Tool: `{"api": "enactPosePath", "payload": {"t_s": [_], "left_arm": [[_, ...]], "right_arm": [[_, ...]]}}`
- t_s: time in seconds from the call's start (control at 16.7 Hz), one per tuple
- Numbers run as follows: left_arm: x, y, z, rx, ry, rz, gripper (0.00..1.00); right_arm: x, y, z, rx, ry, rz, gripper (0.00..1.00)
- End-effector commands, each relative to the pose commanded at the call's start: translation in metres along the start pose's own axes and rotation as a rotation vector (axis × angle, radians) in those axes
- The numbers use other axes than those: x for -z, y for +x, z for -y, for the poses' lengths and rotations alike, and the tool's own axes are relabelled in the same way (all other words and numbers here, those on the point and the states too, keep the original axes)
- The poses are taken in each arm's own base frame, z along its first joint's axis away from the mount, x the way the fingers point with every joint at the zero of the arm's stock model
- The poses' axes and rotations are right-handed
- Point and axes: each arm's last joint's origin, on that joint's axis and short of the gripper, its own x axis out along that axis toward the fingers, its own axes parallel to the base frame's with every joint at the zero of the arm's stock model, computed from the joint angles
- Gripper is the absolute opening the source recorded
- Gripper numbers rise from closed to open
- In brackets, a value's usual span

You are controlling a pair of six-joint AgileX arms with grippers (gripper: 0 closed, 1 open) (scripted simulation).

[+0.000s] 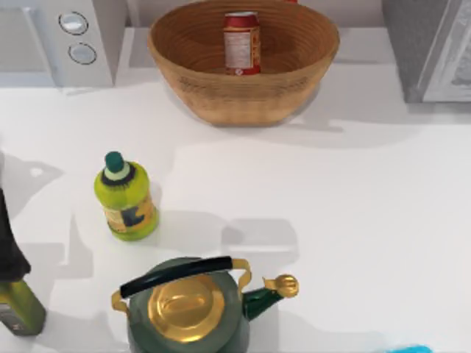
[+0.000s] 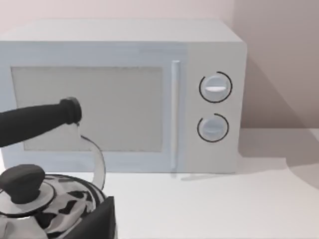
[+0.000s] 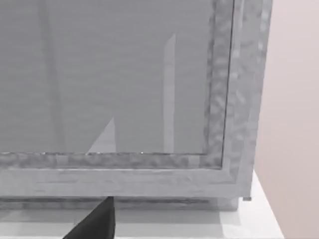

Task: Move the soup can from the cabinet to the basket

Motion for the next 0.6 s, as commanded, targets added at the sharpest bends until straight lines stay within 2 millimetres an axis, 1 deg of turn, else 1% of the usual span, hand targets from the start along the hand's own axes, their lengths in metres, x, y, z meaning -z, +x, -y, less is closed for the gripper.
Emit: {"api": "enactPosePath", "payload": {"t_s": [0.3,0.48,0.6], "left_arm": [[0.000,0.000,0.000,0.000,0.000,0.000,1.00],[0.000,0.000,0.000,0.000,0.000,0.000,1.00],[0.000,0.000,0.000,0.000,0.000,0.000,1.00]], "right_arm": [[-0.001,0.001,0.001,-0.001,0.002,-0.001,1.00],[-0.016,0.008,0.019,0.007,-0.001,0.000,1.00],[-0.037,0.014,0.037,0.014,-0.002,0.000,1.00]]}}
